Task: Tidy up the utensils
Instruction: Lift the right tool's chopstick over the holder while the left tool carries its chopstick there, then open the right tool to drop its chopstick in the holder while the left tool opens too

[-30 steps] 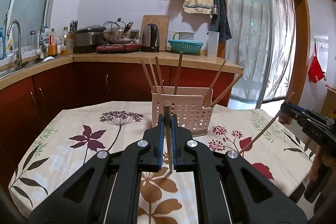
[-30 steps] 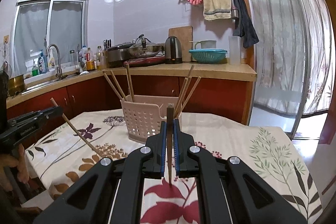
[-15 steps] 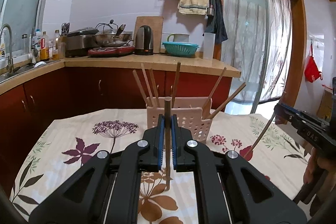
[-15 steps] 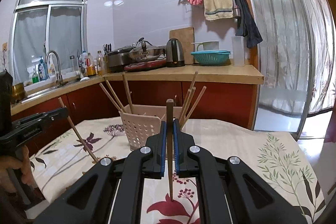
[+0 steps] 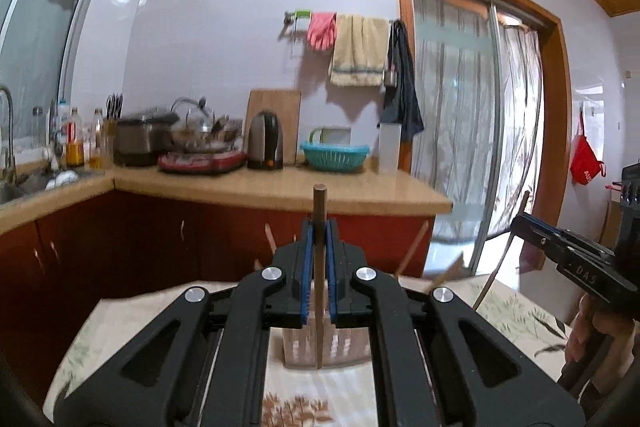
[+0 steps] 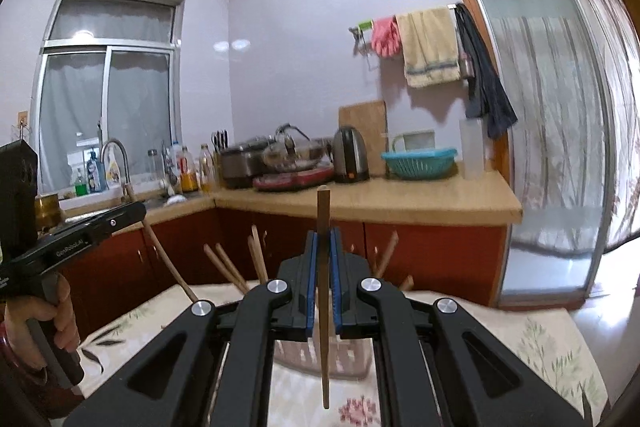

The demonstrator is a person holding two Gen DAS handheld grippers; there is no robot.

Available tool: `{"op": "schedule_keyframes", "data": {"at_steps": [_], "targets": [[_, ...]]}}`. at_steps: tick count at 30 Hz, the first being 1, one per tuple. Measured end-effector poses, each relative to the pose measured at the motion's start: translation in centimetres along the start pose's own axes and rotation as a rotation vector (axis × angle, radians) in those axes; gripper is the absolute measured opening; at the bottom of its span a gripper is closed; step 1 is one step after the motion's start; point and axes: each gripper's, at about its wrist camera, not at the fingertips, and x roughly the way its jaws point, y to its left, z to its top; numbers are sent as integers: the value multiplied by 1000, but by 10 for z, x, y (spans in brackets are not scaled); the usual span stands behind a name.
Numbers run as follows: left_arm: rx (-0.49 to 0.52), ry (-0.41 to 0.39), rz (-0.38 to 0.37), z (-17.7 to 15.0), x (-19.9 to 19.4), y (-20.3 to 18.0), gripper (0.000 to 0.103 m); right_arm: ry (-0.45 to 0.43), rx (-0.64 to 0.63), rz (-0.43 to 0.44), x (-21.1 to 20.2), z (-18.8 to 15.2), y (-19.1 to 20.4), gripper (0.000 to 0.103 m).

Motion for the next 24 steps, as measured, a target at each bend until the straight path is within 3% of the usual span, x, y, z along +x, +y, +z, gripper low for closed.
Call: {"op": "schedule_keyframes", "data": {"at_steps": [11,18,24], "targets": [[36,-90,-1,36,40,1,7,-84,-36,22,42,30,4,7],[18,-101,1,36,65,10,7,-109,-54,22,73,31,4,7],[6,-71,-4,22,86,14,7,-78,-60,12,95,15,3,7]]}}
